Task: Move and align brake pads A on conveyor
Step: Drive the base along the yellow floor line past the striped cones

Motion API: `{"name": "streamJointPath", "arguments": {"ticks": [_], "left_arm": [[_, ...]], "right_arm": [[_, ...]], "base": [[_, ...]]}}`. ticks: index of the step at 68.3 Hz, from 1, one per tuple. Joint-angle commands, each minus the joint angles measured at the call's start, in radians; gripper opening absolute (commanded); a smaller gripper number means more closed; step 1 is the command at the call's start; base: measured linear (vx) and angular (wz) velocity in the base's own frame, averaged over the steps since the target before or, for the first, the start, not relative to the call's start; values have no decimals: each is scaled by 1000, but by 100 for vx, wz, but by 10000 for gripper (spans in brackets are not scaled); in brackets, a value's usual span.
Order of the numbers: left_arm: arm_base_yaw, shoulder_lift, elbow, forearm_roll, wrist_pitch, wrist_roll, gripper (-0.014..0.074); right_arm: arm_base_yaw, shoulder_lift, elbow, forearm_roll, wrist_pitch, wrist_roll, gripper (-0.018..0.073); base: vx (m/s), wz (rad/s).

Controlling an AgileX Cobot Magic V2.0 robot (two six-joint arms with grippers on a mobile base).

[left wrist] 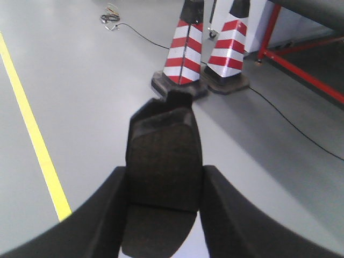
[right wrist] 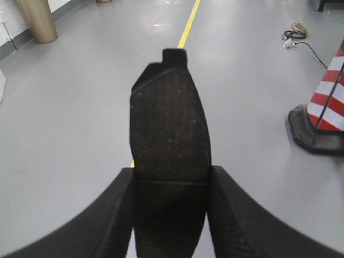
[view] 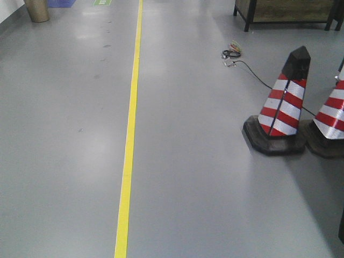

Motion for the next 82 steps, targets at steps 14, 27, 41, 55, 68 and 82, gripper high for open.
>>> {"name": "streamJointPath", "arguments": {"ticks": [14,27,41,55,68,82], "left_arm": [[-4,15,-27,-10,-90,-8,-6],[-4,15,-27,-10,-90,-8,-6],[-4,15,-27,-10,-90,-8,-6],[-4,15,-27,-10,-90,-8,-6],[-4,15,-27,-10,-90,-8,-6],[-4,15,-27,-11,-90,-8,-6]], "right_arm": [[0,9,-33,-9,-96,-12,-4],[0,9,-33,-9,-96,-12,-4],[0,9,-33,-9,-96,-12,-4],[0,9,-33,-9,-96,-12,-4],[0,9,-33,-9,-96,-12,-4],[0,9,-33,-9,-96,-12,-4]], "base": [[77,2],[73,5],[69,2],[63,-5],[56,-8],[47,-19]]}}
